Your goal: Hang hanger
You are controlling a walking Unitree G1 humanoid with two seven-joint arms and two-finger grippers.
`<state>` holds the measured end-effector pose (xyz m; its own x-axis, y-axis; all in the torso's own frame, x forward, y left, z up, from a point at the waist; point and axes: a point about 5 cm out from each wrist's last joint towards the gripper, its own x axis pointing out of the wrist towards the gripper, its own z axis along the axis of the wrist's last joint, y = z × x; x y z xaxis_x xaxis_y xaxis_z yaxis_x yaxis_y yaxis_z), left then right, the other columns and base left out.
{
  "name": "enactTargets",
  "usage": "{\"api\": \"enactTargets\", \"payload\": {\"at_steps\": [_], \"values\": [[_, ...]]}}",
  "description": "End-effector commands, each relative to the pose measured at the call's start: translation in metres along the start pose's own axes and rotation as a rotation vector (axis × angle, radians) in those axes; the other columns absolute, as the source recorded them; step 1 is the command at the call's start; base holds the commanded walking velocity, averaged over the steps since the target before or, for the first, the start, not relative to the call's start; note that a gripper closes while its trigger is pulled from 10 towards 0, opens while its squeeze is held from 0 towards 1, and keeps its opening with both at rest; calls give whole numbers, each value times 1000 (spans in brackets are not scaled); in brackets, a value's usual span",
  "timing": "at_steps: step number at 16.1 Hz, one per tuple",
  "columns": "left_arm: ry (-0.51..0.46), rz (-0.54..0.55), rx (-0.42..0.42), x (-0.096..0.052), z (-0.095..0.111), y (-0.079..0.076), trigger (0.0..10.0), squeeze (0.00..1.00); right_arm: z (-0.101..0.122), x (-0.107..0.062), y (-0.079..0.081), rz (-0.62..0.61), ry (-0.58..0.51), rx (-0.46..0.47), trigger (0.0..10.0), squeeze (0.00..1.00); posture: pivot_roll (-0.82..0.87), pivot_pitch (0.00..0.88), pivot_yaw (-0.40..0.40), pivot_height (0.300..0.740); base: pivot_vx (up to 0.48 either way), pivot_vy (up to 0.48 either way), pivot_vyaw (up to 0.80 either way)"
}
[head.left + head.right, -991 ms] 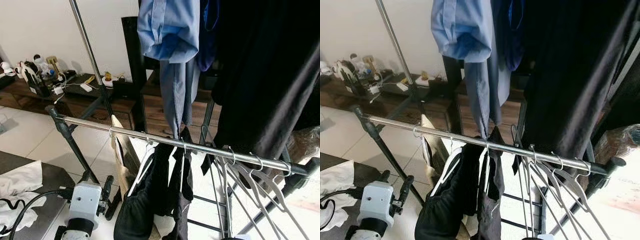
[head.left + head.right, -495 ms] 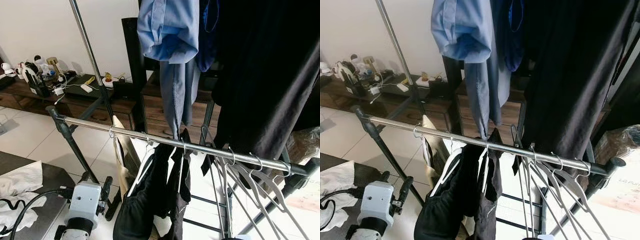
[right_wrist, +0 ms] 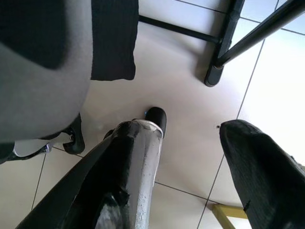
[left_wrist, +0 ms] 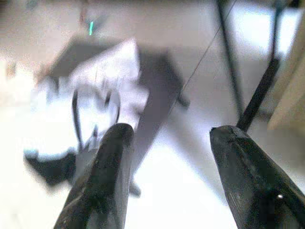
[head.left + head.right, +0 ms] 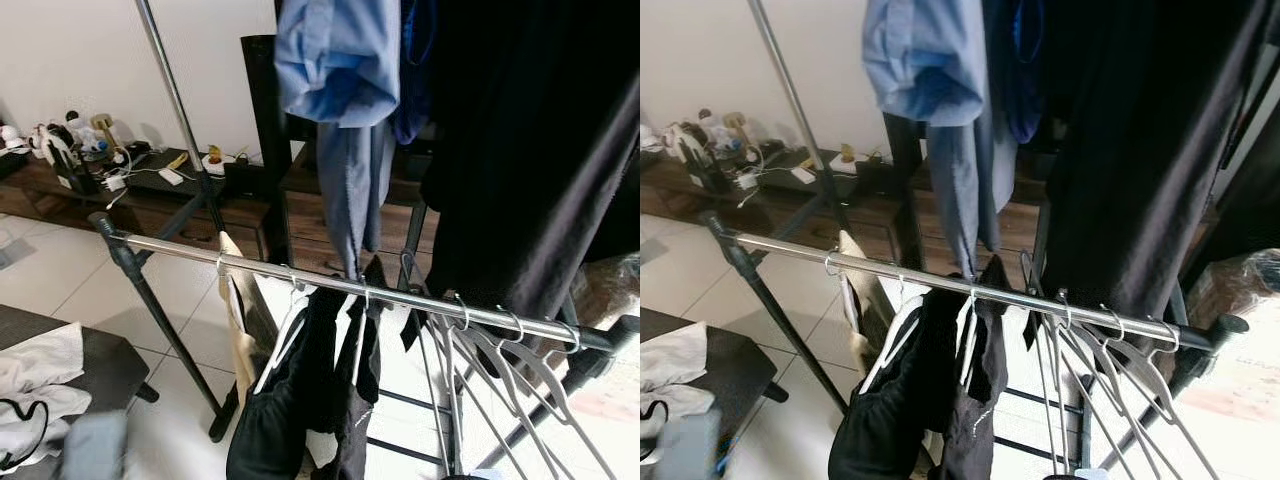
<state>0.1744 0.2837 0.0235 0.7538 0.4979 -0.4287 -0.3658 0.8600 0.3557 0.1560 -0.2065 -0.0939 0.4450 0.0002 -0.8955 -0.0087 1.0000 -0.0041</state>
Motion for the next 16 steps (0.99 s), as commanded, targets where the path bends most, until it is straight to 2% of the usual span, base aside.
{"api": "enactTargets", "payload": {"at_steps": [1, 2, 3, 4, 5, 7, 8, 10, 11, 14, 16], "values": [[139, -102, 37, 4, -25, -10, 10000, 0, -3, 0, 2, -4, 12, 24, 10000, 0, 22, 42, 21, 740, 0, 0, 0], [236, -284, 200, 4, -52, -26, 10000, 0, -3, 0, 3, -17, 11, 57, 10000, 0, 16, 36, 26, 740, 0, 0, 0], [273, -341, 258, 4, -63, -33, 10000, 0, -4, 1, 3, -28, 10, 94, 10000, 0, 16, 34, 28, 740, 0, 0, 0], [351, -343, 232, 5, -80, -39, 10000, 0, -5, 1, 5, -34, 7, 173, 10000, 0, 9, 21, 37, 740, 0, 0, 0], [386, -346, 222, 5, -88, -42, 10000, 0, -5, 1, 6, -35, 8, 207, 10000, 0, 5, 18, 38, 740, 0, 0, 0], [455, -358, 157, 4, -100, -50, 10000, 0, -7, 1, 8, -49, -3, 358, 10000, 0, 0, 8, 40, 740, 0, 0, 0], [467, -370, 143, 4, -102, -53, 10000, 0, -7, 1, 8, -54, -8, 406, 10000, 0, 4, 8, 39, 740, 0, 0, 0], [476, -410, 106, 3, -103, -66, 10000, 0, -6, 1, 8, -39, -6, 364, 10000, 0, 2, 11, 38, 740, 0, 0, 0], [472, -429, 132, 3, -101, -72, 10000, 0, -6, 1, 9, -27, -2, 336, 10000, 0, 3, 12, 37, 740, 0, 0, 0], [480, -412, 86, 3, -100, -81, 10000, 0, -6, 1, 8, -15, 5, 292, 10000, 0, 8, 17, 28, 740, 0, 0, 0], [488, -409, 121, 2, -102, -81, 10000, 0, -6, 1, 8, -13, 3, 290, 10000, 0, 0, 17, 27, 740, 0, 0, 0]]}}
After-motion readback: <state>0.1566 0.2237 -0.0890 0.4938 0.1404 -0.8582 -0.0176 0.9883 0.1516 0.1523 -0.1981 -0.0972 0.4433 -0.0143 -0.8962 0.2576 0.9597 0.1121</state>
